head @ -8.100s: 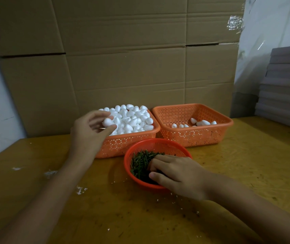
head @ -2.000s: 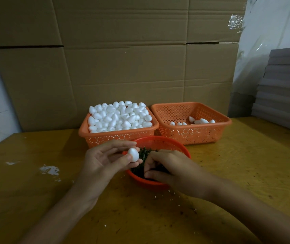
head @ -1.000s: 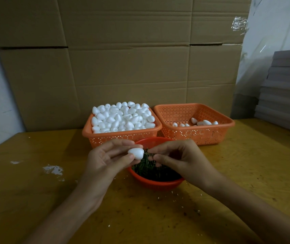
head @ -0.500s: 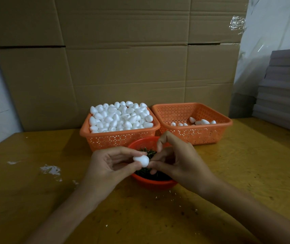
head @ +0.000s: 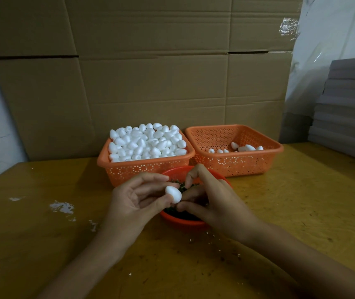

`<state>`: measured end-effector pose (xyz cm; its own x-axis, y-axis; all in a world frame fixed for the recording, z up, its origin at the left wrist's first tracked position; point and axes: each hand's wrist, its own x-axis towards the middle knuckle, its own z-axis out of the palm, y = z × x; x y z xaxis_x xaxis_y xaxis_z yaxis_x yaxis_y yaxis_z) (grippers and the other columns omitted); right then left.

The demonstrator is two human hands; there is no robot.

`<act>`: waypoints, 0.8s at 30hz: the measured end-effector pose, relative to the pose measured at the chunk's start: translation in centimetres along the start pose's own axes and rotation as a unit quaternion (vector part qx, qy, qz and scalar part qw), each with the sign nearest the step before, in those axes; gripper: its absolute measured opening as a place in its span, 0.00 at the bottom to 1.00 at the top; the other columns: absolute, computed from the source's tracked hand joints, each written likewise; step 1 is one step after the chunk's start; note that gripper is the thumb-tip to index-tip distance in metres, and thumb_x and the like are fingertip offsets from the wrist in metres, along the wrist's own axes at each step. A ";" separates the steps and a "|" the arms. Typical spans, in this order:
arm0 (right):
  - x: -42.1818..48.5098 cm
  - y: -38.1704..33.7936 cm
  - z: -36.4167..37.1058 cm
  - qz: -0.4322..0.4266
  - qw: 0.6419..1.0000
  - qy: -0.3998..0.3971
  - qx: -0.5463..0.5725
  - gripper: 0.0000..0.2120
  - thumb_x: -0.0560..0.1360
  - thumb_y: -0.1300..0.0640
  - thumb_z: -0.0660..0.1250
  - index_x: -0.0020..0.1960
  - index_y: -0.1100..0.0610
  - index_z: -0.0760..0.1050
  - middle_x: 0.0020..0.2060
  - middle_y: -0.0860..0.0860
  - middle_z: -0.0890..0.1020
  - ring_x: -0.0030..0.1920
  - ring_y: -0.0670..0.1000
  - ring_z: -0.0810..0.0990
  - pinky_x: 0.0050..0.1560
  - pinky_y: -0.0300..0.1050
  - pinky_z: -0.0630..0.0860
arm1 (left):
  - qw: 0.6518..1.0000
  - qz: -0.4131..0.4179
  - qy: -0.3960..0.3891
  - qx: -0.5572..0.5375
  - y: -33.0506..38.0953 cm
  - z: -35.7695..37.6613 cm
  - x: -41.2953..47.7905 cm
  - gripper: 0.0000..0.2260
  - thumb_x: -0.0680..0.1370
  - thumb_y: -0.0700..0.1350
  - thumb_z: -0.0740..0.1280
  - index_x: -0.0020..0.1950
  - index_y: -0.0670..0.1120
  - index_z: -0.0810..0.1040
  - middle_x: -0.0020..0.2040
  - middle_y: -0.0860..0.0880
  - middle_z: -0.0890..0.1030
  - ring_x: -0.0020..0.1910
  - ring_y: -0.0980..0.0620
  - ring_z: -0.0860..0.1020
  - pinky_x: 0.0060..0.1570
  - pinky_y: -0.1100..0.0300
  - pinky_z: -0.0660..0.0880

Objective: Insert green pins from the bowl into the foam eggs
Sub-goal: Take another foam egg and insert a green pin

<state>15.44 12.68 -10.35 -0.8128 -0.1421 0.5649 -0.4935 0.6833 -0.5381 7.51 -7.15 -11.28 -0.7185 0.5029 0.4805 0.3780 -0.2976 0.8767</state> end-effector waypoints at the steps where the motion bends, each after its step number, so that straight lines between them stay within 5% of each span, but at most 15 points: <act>1: 0.0 0.1 0.1 -0.001 1.000 -0.002 0.001 0.19 0.78 0.58 0.75 0.56 0.52 0.65 0.46 0.41 0.88 0.48 0.40 0.86 0.46 0.48 0.82 | 1.000 0.001 0.005 -0.001 -0.1 0.0 0.0 0.13 0.73 0.42 0.81 0.56 0.50 0.85 0.54 0.44 0.88 0.51 0.45 0.88 0.49 0.60 0.83; 4: 0.0 0.4 0.1 -0.002 1.000 -0.016 0.012 0.18 0.78 0.58 0.74 0.57 0.53 0.65 0.49 0.42 0.88 0.51 0.40 0.86 0.48 0.55 0.83 | 1.000 -0.009 0.028 0.002 -0.2 0.2 -0.1 0.10 0.72 0.43 0.78 0.53 0.51 0.87 0.52 0.44 0.88 0.46 0.46 0.87 0.46 0.61 0.82; 15: -0.1 0.7 0.4 -0.018 0.999 -0.024 0.029 0.17 0.80 0.57 0.73 0.54 0.50 0.63 0.49 0.42 0.88 0.52 0.40 0.86 0.50 0.49 0.83 | 0.999 0.014 0.017 0.031 -0.8 0.2 -0.2 0.11 0.72 0.50 0.79 0.54 0.54 0.88 0.51 0.45 0.88 0.47 0.47 0.87 0.43 0.62 0.82; 24: -0.1 0.4 0.4 -0.007 0.998 -0.025 0.055 0.17 0.80 0.54 0.73 0.51 0.50 0.62 0.49 0.46 0.89 0.53 0.43 0.87 0.49 0.62 0.82 | 0.998 0.030 0.019 0.042 -0.5 0.6 -0.3 0.10 0.73 0.44 0.80 0.52 0.54 0.88 0.49 0.45 0.88 0.46 0.48 0.87 0.42 0.62 0.82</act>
<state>15.24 12.72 -10.89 -0.8190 -0.1887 0.5418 -0.5332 0.5993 -0.5972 7.86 -6.66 -11.86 -0.7141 0.4539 0.5330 0.4679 -0.2570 0.8456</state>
